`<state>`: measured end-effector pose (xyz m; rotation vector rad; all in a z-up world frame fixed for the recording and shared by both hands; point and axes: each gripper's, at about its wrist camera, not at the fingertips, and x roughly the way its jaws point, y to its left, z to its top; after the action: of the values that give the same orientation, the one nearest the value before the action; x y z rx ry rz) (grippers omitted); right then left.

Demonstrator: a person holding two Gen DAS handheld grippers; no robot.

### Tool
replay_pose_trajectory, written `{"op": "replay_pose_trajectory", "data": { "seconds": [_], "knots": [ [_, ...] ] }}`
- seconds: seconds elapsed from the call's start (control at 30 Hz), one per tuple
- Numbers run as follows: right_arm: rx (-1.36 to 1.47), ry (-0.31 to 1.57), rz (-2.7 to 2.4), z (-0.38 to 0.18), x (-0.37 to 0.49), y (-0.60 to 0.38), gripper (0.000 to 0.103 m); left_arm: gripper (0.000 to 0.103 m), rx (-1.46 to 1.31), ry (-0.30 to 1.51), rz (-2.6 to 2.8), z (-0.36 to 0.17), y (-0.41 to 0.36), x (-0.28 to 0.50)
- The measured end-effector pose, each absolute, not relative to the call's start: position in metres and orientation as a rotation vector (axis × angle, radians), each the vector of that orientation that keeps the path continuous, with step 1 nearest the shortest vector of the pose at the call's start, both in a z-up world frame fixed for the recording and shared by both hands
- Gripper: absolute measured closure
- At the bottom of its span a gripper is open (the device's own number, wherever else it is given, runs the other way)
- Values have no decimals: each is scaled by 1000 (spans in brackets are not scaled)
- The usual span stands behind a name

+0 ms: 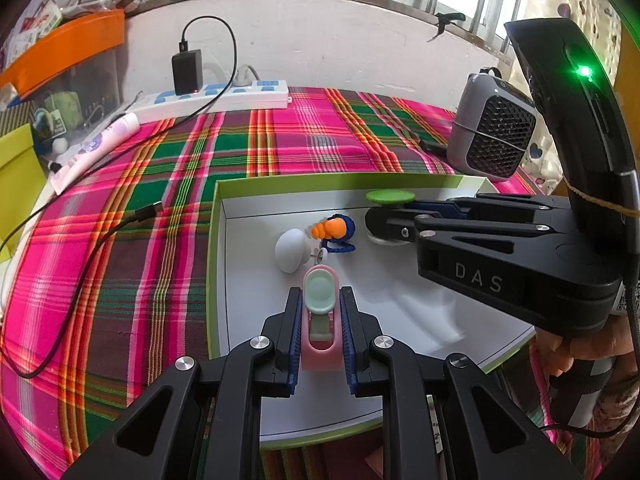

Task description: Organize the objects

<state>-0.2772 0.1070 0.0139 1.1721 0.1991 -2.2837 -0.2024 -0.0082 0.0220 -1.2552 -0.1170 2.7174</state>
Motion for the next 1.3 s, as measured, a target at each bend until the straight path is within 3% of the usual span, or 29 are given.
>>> {"op": "replay_pose_trajectory", "data": {
  "seconds": [0.63,0.8,1.3],
  "knots": [
    [1185,228,-2285,12,-272,106,83,86,-1253,-102,2718,22,-8,-202],
    [1180,232,-2284,13,-270,106,68,85,-1255,-103,2722,22,-7,-202],
    [1161,225,-2299,17,-264,110,60,77,-1238,-95,2736,28,-6,-195]
  ]
}}
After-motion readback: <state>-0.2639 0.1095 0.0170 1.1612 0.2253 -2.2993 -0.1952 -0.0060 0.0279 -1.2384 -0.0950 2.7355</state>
